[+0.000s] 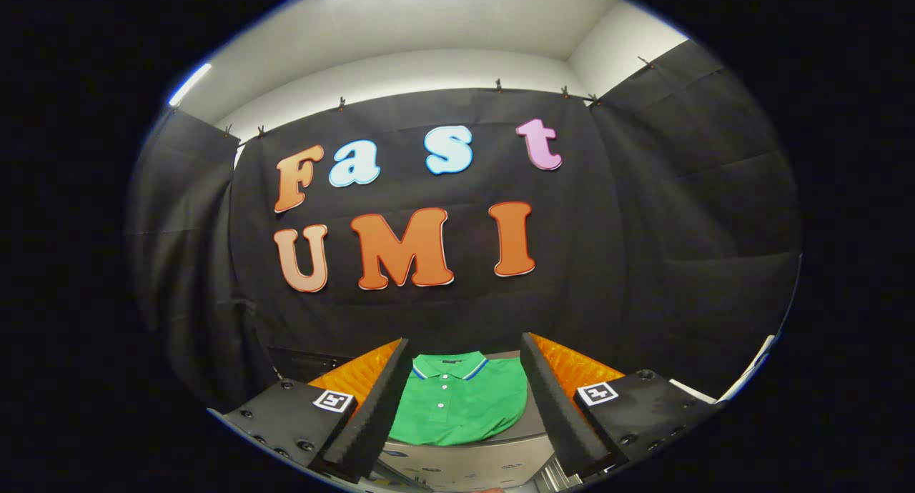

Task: Put the clothes into the washing machine and then close the washing machine lid.

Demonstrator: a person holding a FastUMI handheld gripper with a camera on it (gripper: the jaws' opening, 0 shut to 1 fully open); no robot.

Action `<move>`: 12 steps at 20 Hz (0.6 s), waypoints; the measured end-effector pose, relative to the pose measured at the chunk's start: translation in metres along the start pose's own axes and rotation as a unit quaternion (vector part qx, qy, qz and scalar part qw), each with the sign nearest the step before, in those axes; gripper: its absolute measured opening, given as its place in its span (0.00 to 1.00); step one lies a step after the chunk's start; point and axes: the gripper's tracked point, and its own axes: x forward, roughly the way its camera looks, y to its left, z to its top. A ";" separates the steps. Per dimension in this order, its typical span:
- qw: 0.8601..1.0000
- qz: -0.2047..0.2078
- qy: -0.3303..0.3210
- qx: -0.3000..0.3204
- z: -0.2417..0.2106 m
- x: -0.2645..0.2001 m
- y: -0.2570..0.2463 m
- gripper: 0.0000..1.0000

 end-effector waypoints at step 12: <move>0.943 0.034 0.327 0.038 -0.114 0.175 0.040 0.98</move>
